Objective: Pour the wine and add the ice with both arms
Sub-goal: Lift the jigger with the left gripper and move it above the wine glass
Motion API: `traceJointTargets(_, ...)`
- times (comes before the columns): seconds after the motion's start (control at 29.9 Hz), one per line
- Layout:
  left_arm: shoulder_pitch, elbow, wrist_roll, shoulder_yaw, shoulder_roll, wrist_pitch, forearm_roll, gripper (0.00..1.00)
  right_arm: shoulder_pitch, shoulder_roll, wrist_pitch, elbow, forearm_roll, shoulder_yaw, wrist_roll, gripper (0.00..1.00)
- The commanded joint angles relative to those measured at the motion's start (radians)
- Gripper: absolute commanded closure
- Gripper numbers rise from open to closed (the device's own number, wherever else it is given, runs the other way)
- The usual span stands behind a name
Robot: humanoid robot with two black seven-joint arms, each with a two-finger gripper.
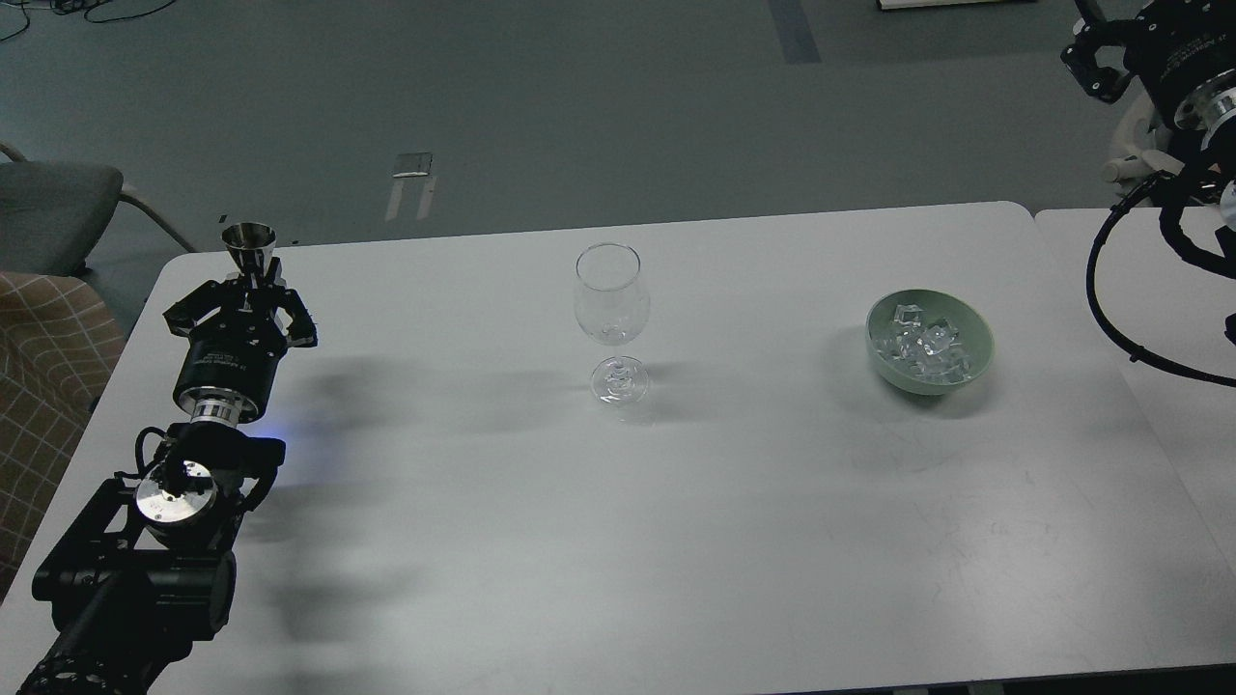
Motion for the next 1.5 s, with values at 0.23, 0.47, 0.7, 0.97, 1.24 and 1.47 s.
traceJointTargets(0.23, 0.009, -0.084, -0.01, -0.009, -0.002, 0.0, -0.003, 0.83, -0.003, -0.015, 0.002, 0.003, 0.0, -0.002, -0.002, 0.0)
traceJointTargets(0.47, 0.018, -0.201, -0.01, 0.002, -0.007, 0.027, -0.002, 0.84, -0.008, -0.032, 0.002, 0.005, 0.002, 0.0, -0.002, 0.0)
traceJointTargets(0.7, 0.001, -0.257, -0.008, 0.063, -0.013, 0.084, 0.003, 0.84, -0.011, -0.049, 0.003, 0.005, 0.005, 0.0, -0.002, 0.0)
traceJointTargets(0.97, -0.008, -0.287, -0.005, 0.093, -0.053, 0.124, 0.004, 0.84, -0.021, -0.049, 0.005, 0.003, 0.005, 0.001, 0.001, 0.0)
traceJointTargets(1.24, -0.012, -0.288, 0.0, 0.143, -0.053, 0.121, 0.04, 0.99, -0.04, -0.063, 0.008, 0.002, 0.006, 0.004, 0.003, 0.0)
traceJointTargets(1.47, -0.034, -0.359, -0.005, 0.166, -0.07, 0.162, 0.079, 1.0, -0.041, -0.066, 0.009, 0.0, 0.006, 0.004, 0.003, 0.0)
